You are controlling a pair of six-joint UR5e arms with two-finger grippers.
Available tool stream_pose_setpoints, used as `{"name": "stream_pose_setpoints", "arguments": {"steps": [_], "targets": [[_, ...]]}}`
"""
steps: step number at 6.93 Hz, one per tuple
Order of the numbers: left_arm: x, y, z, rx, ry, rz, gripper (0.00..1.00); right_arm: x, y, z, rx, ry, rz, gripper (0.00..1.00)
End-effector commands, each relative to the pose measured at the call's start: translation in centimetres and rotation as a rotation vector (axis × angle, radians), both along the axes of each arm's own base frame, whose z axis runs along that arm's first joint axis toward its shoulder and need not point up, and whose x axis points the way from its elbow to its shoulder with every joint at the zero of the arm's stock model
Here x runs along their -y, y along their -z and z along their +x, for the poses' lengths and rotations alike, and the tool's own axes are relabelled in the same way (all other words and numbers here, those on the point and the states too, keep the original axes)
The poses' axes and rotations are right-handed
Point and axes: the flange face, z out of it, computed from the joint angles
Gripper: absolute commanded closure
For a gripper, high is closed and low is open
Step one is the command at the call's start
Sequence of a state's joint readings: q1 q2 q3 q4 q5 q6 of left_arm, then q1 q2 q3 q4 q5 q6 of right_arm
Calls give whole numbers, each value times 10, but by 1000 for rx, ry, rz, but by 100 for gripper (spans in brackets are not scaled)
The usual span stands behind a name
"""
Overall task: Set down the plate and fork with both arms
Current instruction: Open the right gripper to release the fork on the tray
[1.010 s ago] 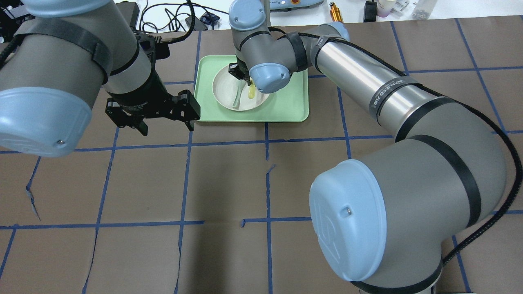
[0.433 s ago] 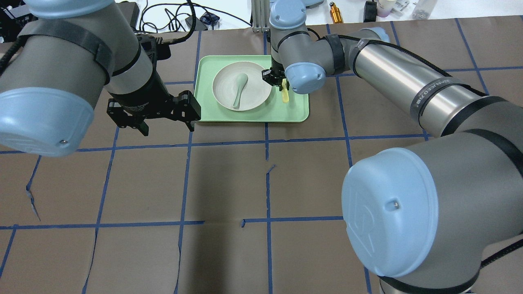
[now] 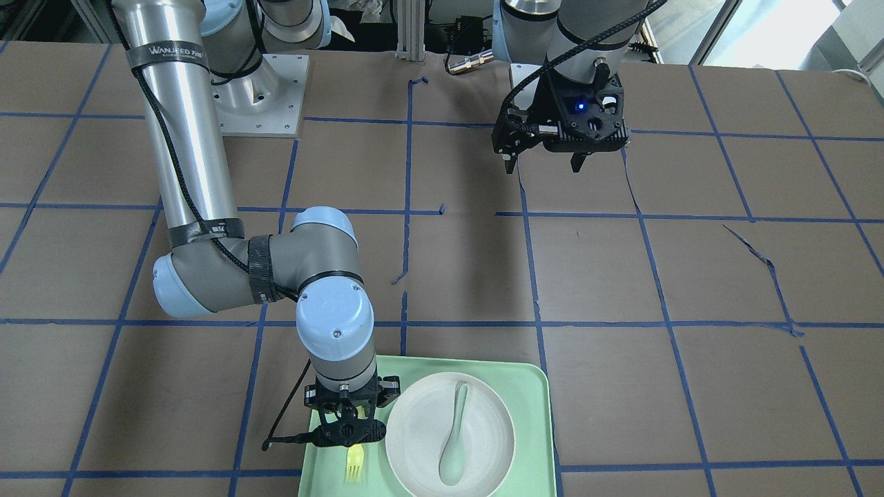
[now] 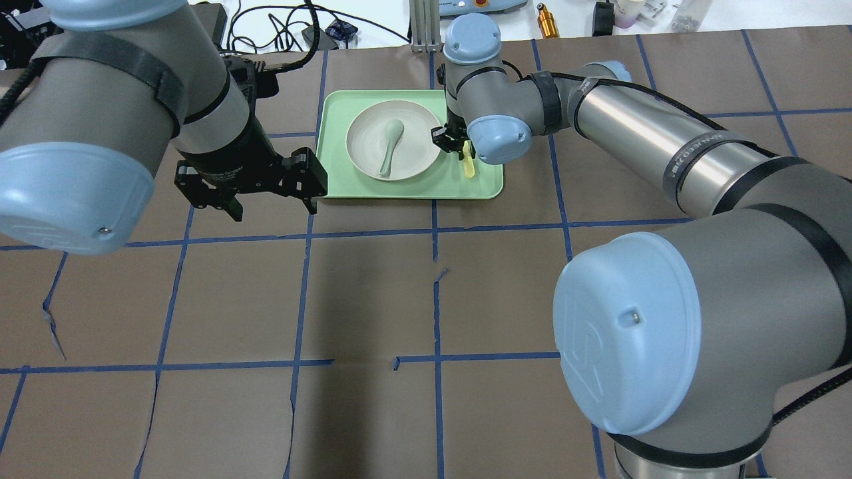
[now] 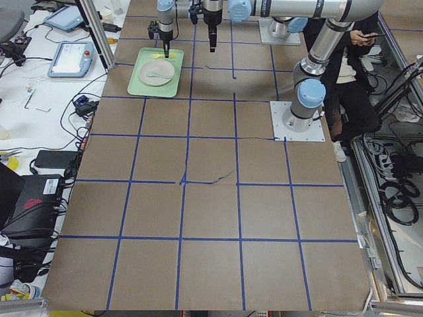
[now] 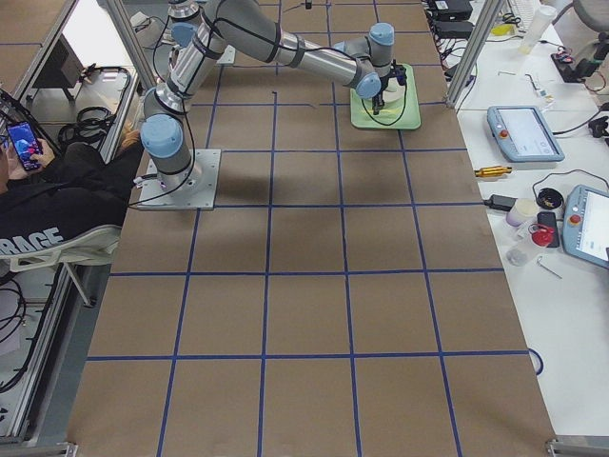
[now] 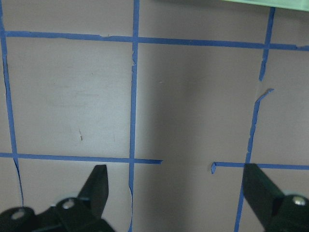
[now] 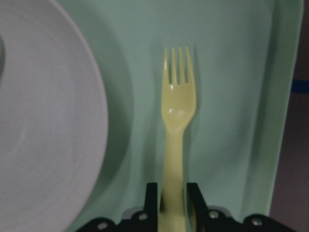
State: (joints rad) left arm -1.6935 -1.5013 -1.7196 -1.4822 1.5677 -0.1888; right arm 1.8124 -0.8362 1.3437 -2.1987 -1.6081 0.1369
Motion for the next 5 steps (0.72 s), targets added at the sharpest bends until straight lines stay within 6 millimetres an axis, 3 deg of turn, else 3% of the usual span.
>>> {"name": "stream_pose_setpoints", "arguments": {"steps": [1, 2, 4, 5], "targets": [[-1, -2, 0, -1, 0, -4, 0, -7, -43, -8, 2, 0, -31, 0], [-1, -2, 0, -2, 0, -4, 0, -30, -94, -28, -13, 6, 15, 0], [-2, -3, 0, -2, 0, -4, 0, -85, -205, -97, -20, 12, 46, 0], [-4, -5, 0, -2, 0, -6, 0, -117, -252, -115, -25, 1, 67, 0]]}}
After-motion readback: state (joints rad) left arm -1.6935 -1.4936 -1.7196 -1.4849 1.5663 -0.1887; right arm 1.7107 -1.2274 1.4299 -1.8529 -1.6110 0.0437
